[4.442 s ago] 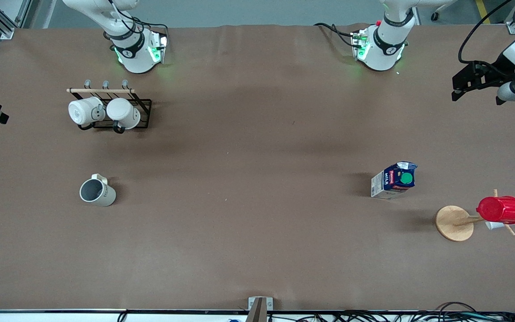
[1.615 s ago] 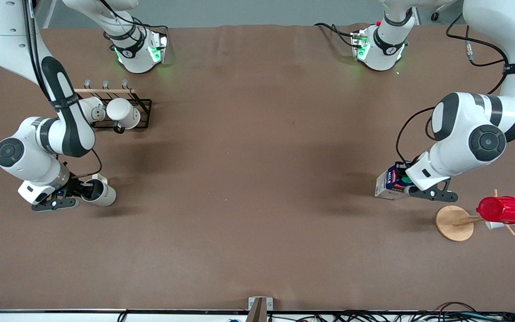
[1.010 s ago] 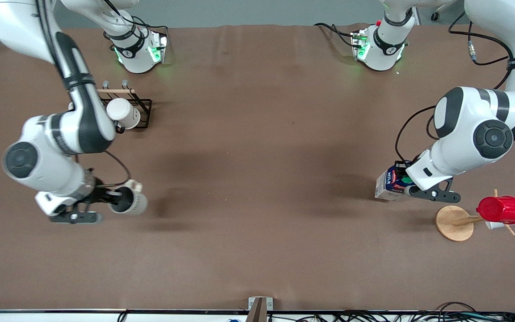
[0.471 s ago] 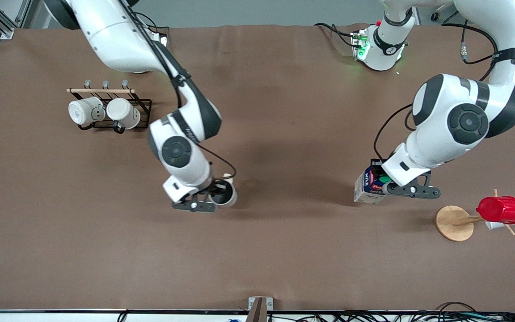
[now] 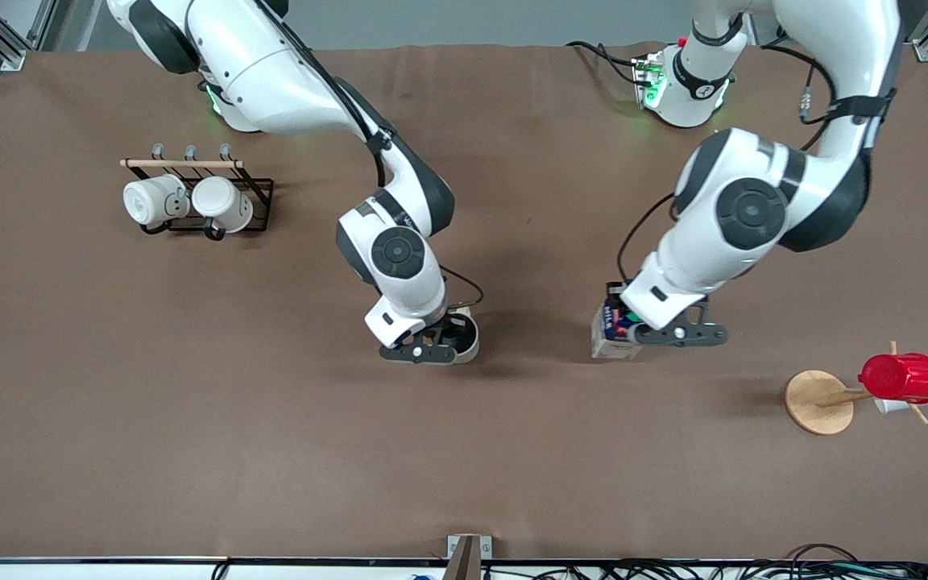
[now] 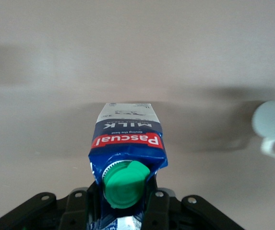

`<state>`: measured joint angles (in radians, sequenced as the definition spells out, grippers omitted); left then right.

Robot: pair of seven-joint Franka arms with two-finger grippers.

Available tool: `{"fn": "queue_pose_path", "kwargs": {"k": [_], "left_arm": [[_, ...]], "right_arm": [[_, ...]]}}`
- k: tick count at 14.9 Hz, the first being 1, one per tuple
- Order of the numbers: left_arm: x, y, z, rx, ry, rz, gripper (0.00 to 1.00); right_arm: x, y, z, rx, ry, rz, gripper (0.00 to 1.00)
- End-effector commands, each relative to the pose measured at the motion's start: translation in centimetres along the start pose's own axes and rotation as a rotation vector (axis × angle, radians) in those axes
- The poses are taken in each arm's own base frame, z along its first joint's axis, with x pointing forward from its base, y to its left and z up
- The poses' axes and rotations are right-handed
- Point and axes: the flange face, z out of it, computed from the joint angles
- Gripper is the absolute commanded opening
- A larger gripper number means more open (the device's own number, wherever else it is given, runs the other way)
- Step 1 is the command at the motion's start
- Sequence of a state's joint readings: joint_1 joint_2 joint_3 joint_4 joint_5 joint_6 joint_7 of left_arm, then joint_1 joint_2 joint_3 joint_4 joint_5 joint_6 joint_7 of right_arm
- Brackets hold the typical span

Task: Place cup and milk on table
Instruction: 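Carry the mug and milk carton toward each other at table center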

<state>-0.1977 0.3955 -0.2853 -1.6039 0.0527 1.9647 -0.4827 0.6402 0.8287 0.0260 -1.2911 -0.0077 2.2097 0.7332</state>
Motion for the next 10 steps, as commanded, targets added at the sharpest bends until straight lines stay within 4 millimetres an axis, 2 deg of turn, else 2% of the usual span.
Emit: {"fn": "queue_pose_path", "kwargs": {"k": [1, 3, 5, 6, 7, 8, 9, 10], "left_arm": [[0.8, 3.7, 1.3, -0.008, -0.011, -0.051, 0.3], [0.8, 6.1, 2.2, -0.02, -0.013, -0.072, 0.3], [0.8, 8.6, 2.8, -0.035, -0.01, -0.118, 0.3], [0.9, 9.6, 3.0, -0.043, -0.009, -0.121, 0.3], [1.1, 10.3, 3.1, -0.051, -0.006, -0.117, 0.3], [1.0, 11.1, 3.5, -0.056, -0.005, -0.11, 0.3], [0.9, 11.8, 3.8, -0.06, -0.003, -0.115, 0.3], [0.5, 12.7, 4.0, -0.066, 0.0, -0.121, 0.31]], "right_arm": [[-0.3, -1.1, 0.5, -0.016, 0.048, -0.003, 0.02], [-1.4, -2.1, 1.0, -0.025, 0.05, -0.028, 0.02], [-1.7, -2.3, 1.0, -0.025, 0.051, -0.034, 0.04], [-1.6, -2.3, 1.0, -0.028, 0.055, -0.037, 0.07], [-1.8, -2.5, 1.1, -0.026, 0.052, -0.039, 0.18], [-1.9, -2.5, 1.2, -0.027, 0.051, -0.039, 0.44], [-1.9, -2.6, 1.0, -0.027, 0.054, -0.042, 0.91], [-1.8, -2.6, 0.7, -0.028, 0.06, -0.046, 1.0]]}}
